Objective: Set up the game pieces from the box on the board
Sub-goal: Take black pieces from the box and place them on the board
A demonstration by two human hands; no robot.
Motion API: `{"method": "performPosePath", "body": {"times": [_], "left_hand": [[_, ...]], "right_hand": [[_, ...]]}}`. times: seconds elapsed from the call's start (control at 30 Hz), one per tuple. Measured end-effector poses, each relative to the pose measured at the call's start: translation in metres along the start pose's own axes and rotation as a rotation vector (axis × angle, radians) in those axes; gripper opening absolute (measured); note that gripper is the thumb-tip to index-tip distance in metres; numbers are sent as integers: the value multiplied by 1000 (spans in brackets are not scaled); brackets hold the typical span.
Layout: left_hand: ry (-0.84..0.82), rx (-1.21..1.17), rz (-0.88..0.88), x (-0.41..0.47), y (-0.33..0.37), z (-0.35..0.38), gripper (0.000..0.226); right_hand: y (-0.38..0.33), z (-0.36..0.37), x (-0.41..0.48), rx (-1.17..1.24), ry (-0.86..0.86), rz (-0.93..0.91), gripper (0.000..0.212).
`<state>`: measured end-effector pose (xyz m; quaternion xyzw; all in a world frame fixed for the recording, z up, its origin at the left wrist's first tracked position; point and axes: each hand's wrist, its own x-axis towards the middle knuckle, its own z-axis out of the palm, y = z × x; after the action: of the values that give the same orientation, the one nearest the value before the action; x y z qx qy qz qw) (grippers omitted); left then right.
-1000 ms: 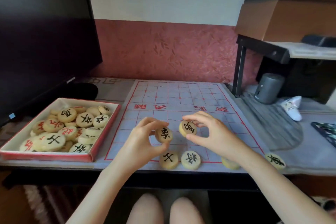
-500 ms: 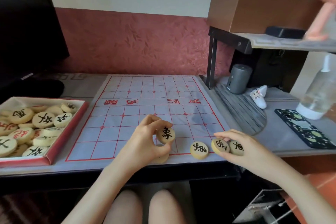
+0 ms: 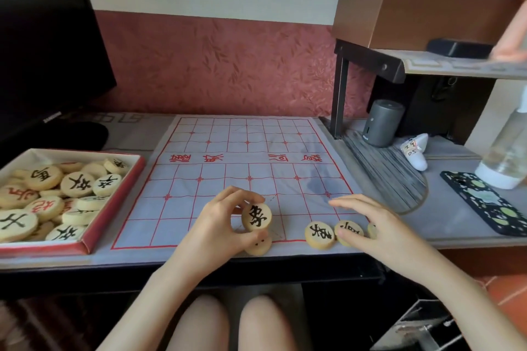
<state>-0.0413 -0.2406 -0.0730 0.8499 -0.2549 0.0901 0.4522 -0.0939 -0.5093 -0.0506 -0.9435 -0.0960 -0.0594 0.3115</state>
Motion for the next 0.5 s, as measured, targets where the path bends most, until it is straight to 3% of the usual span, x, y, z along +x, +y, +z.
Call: {"method": "performPosePath", "body": {"times": [0.5], "left_hand": [[115,147,-101,-53,-29,-82,39]], "right_hand": [[-80,57,46,13,-127,-152,36]]}}
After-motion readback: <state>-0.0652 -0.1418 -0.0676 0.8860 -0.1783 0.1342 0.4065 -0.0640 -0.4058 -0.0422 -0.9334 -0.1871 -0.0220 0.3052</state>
